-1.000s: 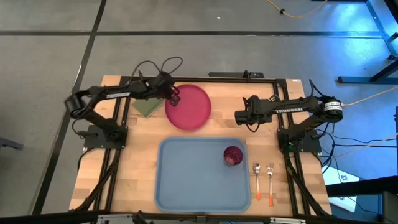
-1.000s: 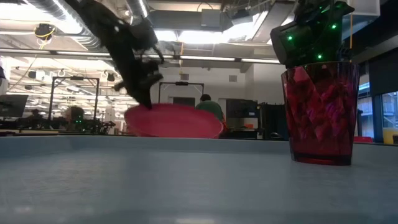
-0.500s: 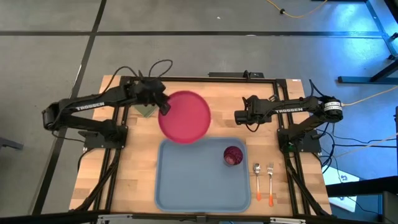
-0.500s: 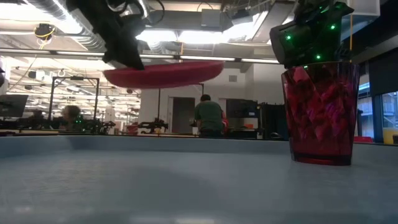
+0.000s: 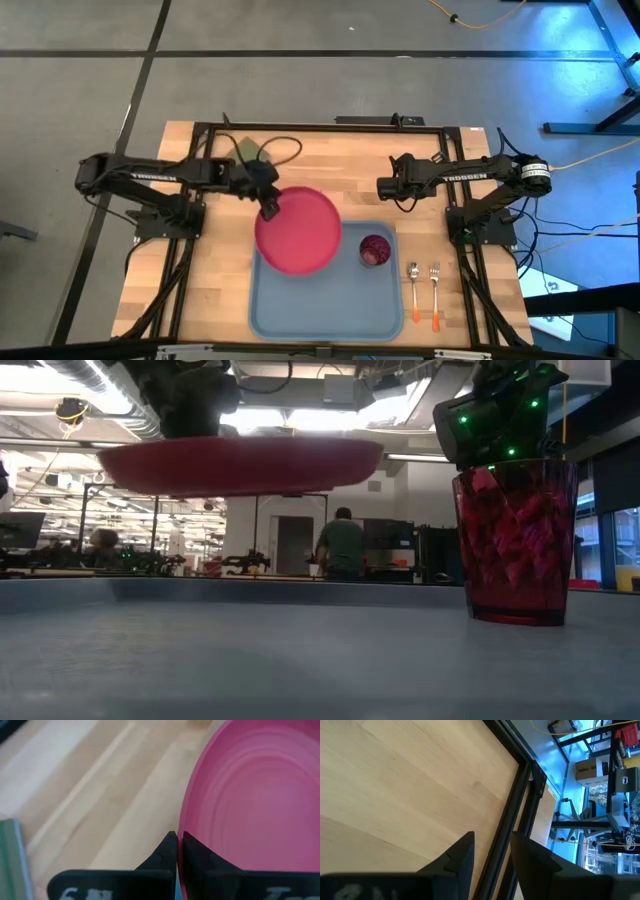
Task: Pick and place plate/cup/fork/spoon on tray
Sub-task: Put the pink plate on the blue tray to the left of the red cup
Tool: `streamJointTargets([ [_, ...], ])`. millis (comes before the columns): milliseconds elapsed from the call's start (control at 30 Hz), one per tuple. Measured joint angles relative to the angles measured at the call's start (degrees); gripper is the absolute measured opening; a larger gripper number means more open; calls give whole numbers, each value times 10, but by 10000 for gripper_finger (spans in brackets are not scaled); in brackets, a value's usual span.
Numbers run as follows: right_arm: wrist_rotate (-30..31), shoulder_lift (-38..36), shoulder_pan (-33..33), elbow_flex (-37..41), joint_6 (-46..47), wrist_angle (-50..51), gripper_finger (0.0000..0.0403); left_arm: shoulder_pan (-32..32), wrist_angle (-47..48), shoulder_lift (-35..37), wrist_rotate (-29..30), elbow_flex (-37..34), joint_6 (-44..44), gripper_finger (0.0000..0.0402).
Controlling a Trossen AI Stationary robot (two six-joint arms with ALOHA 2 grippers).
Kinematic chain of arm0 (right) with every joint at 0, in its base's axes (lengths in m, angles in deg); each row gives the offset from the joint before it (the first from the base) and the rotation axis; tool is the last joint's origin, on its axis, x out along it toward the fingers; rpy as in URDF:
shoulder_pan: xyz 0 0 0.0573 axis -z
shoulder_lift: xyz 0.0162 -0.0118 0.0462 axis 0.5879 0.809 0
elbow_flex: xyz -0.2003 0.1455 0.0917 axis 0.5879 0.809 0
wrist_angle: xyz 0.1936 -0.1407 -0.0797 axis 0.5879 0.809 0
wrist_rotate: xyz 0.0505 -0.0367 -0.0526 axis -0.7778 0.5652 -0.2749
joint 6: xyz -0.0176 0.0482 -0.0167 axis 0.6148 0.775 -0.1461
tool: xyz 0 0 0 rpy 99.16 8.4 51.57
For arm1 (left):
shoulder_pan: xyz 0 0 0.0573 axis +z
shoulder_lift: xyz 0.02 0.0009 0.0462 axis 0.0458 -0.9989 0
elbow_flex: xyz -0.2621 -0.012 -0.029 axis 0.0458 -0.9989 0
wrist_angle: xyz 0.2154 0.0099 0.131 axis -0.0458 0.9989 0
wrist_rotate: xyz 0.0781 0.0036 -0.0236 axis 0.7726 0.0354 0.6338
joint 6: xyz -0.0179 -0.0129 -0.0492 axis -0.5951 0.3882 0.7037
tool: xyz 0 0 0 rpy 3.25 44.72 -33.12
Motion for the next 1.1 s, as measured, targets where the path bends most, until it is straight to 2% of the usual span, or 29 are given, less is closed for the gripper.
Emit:
streamJointTargets([
  [267, -5, 0, 0, 0, 0, 0, 132, -74, -21, -71, 49, 0, 62, 5],
  [700, -6, 0, 0, 0, -11, -2, 132, -158, -131, -171, 29, 0, 120, 4],
  [1100, -6, 0, 0, 0, -14, -13, 132, -203, -167, -191, 49, 1, 187, 4],
])
